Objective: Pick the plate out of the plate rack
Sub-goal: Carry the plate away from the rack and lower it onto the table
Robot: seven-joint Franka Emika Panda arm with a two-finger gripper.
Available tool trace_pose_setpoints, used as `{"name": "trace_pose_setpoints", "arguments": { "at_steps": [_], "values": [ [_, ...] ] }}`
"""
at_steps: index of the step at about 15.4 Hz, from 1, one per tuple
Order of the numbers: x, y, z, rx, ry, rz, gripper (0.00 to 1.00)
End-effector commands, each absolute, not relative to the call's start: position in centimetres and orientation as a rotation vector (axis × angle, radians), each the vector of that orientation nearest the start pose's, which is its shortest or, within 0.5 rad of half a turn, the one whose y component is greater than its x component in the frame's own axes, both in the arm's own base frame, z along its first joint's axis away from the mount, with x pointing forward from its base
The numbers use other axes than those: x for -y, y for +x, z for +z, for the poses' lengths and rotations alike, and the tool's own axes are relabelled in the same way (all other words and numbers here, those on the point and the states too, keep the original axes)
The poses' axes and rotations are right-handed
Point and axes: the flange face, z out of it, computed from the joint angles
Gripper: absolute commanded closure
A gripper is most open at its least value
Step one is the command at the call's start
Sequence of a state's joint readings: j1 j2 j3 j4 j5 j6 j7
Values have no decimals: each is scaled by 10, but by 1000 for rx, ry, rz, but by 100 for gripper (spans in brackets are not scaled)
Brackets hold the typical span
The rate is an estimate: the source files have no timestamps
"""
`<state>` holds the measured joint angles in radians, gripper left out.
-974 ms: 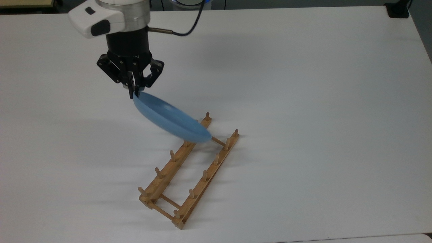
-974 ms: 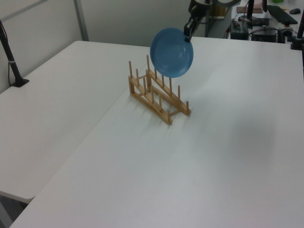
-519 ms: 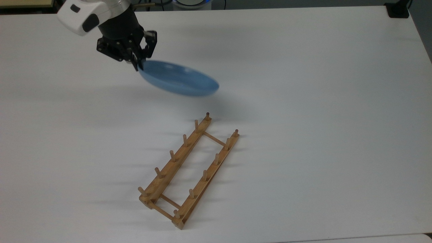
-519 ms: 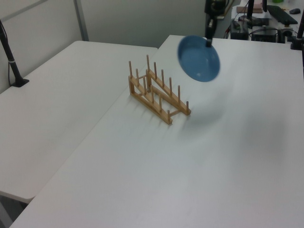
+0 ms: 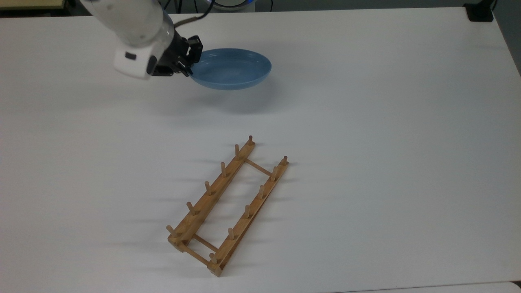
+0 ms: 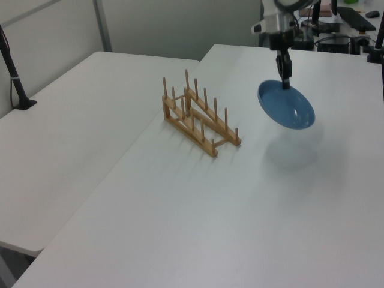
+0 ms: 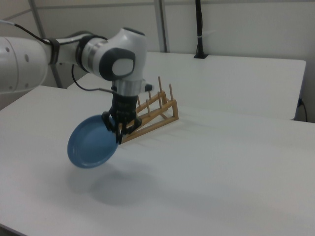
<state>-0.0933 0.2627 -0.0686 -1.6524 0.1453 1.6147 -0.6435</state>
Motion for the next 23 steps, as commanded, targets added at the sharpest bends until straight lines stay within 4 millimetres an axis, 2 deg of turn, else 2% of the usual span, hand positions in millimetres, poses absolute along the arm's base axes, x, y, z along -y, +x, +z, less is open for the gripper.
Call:
{"name": "trace_pose_setpoints", "arguments": {
  "at_steps": [1, 2, 5, 8, 9, 10, 11, 12, 13, 14, 17, 19, 20, 23],
  "values": [
    [76, 593, 402, 741, -2786, 545, 100],
    [72, 592, 389, 779, -2771, 619, 100],
    [70, 592, 371, 803, -2763, 689, 100],
    [61, 598, 348, 834, -2768, 759, 95],
    [59, 599, 344, 826, -2774, 771, 86],
    [59, 599, 344, 819, -2783, 775, 82],
    [60, 599, 345, 814, -2792, 775, 72],
    [59, 600, 346, 805, -2799, 776, 53],
    [59, 600, 347, 784, -2814, 774, 41],
    [60, 604, 354, 769, -2841, 761, 23],
    [61, 606, 378, 740, -2914, 732, 12],
    [50, 609, 399, 720, -2957, 684, 8],
    [43, 609, 409, 692, -2985, 661, 2],
    [30, 608, 439, 572, -3069, 589, 0]
  ]
}}
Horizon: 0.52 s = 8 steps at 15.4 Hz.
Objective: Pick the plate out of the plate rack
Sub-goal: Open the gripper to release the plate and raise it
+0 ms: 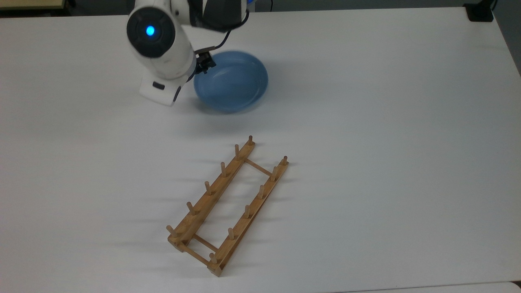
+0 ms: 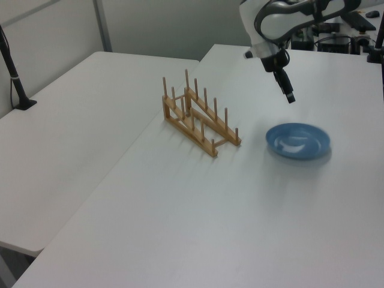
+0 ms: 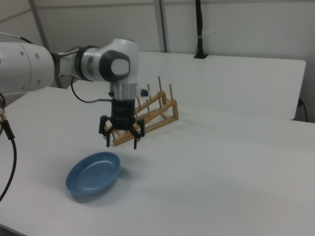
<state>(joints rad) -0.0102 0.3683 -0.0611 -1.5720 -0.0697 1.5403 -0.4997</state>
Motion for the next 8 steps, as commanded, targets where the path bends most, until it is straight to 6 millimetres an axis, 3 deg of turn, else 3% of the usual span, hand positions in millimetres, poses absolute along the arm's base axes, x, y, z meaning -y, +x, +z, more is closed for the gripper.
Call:
{"name": "trace_pose_setpoints", "arguments": {
  "at_steps": [1, 8],
  "values": [
    [20, 606, 452, 550, -3091, 554, 0],
    [-15, 584, 541, 256, -3213, 283, 0]
  ]
}}
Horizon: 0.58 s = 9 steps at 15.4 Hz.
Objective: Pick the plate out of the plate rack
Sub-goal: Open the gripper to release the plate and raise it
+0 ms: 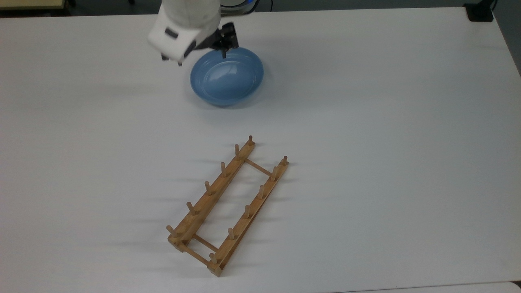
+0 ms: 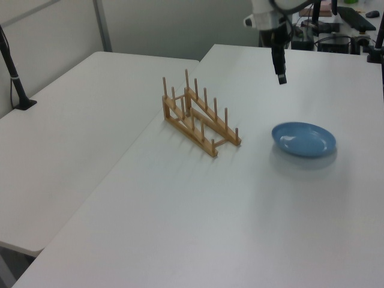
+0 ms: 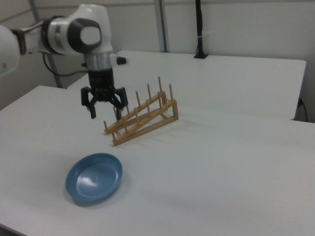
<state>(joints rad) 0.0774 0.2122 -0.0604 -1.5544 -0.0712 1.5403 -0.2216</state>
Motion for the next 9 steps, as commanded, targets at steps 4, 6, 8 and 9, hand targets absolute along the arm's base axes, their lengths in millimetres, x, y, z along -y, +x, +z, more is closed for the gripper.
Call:
{"name": "trace_pose_setpoints", "arguments": {
  "at_steps": [4, 6, 8, 9],
  "values": [
    [-39, 570, 579, 154, -3230, 146, 0],
    [-47, 565, 588, 67, -3236, 112, 0],
    [-53, 563, 598, -22, -3235, 45, 0],
    [-54, 562, 602, -58, -3233, 13, 0]
  ]
}}
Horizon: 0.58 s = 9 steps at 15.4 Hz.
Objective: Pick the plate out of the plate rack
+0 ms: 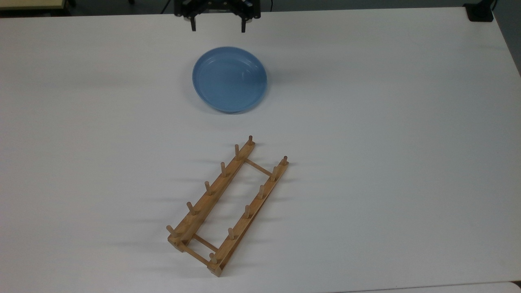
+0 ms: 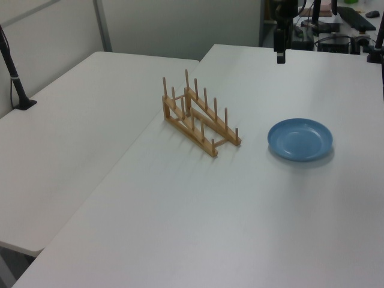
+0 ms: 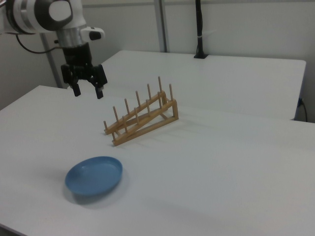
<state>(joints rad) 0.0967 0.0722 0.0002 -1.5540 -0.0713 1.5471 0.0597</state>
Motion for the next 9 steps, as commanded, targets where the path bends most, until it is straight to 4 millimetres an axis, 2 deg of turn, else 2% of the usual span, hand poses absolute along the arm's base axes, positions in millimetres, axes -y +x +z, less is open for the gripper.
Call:
{"name": "trace_pose_setpoints", "arguments": {
  "at_steps": [1, 4, 9],
  "values": [
    [-54, 562, 604, -83, -3231, -8, 0],
    [-54, 560, 610, -83, -3228, -35, 0],
    [-53, 558, 610, -84, -3228, -18, 0]
  ]
}}
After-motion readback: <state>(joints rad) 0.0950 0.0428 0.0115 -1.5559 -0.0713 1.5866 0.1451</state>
